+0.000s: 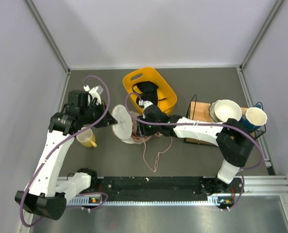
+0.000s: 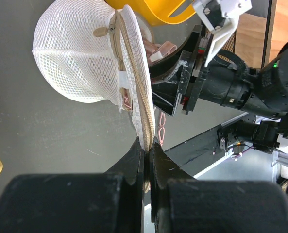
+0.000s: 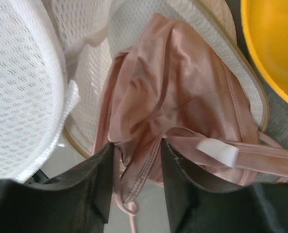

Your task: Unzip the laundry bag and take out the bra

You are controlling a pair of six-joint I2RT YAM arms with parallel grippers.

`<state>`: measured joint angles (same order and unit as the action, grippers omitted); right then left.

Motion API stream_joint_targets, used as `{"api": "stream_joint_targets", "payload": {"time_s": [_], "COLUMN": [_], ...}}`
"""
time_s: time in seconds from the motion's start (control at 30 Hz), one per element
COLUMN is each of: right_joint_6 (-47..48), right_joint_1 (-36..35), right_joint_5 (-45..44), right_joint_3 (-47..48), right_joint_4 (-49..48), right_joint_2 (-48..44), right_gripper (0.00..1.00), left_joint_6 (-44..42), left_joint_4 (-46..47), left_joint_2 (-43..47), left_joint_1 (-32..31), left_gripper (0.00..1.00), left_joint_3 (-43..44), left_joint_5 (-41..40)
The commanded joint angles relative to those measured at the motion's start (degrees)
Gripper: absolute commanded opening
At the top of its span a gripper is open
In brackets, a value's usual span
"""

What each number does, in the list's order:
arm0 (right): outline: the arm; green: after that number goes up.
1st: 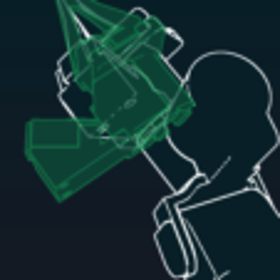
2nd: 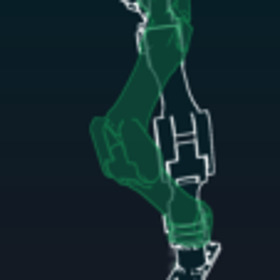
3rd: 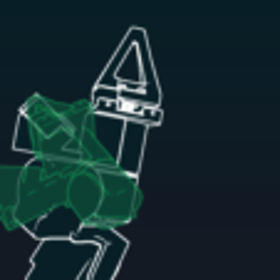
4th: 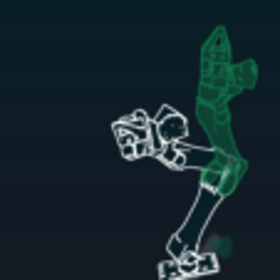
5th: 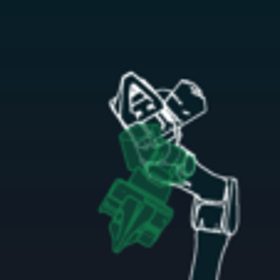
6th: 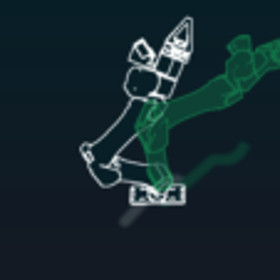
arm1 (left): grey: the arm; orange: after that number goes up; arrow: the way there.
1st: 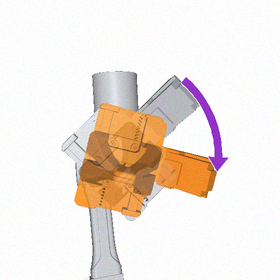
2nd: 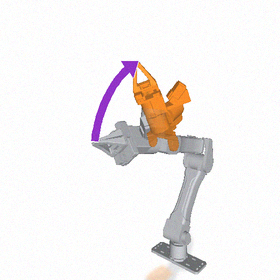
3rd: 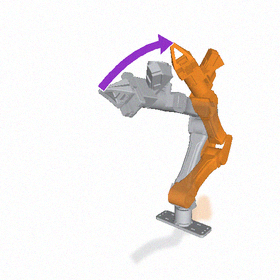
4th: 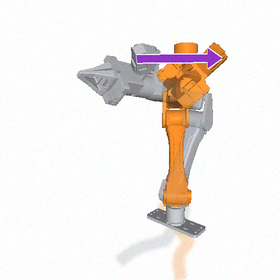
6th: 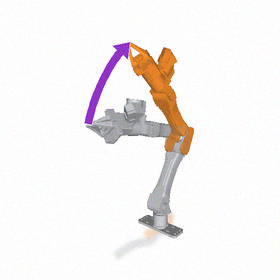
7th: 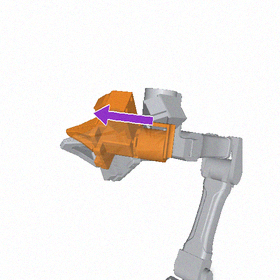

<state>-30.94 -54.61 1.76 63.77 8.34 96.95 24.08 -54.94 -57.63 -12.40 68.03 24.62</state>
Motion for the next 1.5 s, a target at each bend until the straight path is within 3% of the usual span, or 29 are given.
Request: {"api": "stream_joint_targets", "payload": {"time_s": [0.0,0.03,0.07,0.3,0.57,0.8,1.0,1.37,1.47], "right_joint_6": [-0.79,-0.70,-0.70,4.56,15.90,24.24,23.92,19.34,18.72], "right_joint_1": [-0.59,-0.59,-0.59,-0.59,-0.23,0.47,6.26,15.67,16.64], "right_joint_5": [0.43,0.35,0.18,-7.20,-13.18,-14.59,-10.38,-5.72,-5.81], "right_joint_3": [1.89,1.10,0.75,0.82,16.02,31.48,39.40,41.61,43.62], "right_joint_4": [-3.15,-3.15,-2.89,4.39,8.62,5.82,3.09,2.73,7.97], "right_joint_2": [-0.79,-1.66,-4.02,-20.98,-27.60,-24.62,-17.50,-3.71,1.83], "right_gripper": [0.30,0.12,0.00,0.00,0.00,0.00,0.00,0.00,0.00], "left_joint_6": [-0.43,-0.52,-0.52,-0.43,-0.26,0.01,0.27,0.18,0.71], "left_joint_4": [1.41,1.50,1.41,1.85,2.20,2.64,2.64,2.82,2.99], "left_joint_2": [0.85,0.85,0.59,0.06,-0.21,0.76,1.11,1.20,1.11], "left_joint_1": [0.45,0.45,0.45,0.45,0.54,0.54,0.63,0.63,0.54], "left_gripper": [0.00,0.00,0.00,0.00,0.00,0.00,0.00,0.00,0.00], "left_joint_3": [0.00,0.08,0.09,0.17,-0.61,-1.84,-2.37,-2.38,-2.37], "left_joint_5": [0.69,0.78,0.87,0.34,0.34,-0.19,-0.28,-0.28,-0.19]}}
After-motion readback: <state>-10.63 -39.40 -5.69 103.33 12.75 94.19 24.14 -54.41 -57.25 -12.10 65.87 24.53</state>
